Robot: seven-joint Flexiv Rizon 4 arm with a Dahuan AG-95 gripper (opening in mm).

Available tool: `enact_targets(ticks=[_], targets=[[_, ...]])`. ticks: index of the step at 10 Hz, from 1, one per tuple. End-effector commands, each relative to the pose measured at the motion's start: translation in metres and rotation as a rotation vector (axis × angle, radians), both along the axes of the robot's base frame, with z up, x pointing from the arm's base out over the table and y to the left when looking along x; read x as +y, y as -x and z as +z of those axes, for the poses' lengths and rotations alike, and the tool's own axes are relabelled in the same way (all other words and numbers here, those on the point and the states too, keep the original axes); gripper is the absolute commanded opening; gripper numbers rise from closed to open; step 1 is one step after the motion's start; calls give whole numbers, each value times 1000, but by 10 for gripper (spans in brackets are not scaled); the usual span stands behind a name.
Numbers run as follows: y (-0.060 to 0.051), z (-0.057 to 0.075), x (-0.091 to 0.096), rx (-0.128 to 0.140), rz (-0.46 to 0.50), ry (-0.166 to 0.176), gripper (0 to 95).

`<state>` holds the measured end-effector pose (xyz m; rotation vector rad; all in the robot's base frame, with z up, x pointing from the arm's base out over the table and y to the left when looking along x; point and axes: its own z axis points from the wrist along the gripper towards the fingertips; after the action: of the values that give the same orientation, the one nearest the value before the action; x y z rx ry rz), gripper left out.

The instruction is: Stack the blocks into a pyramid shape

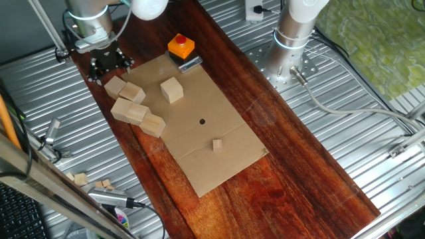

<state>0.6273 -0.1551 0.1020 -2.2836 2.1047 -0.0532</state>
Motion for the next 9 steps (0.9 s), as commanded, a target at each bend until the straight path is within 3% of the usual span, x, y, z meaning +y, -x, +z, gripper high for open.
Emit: enact_targets(ticks=[1, 4, 7, 9], targets=[[1, 0, 0, 1, -15, -4, 950], [1, 0, 0, 8, -18, -14, 950], [1, 0, 0, 21, -18, 9, 950], [1, 0, 0, 32, -29, -13, 950]])
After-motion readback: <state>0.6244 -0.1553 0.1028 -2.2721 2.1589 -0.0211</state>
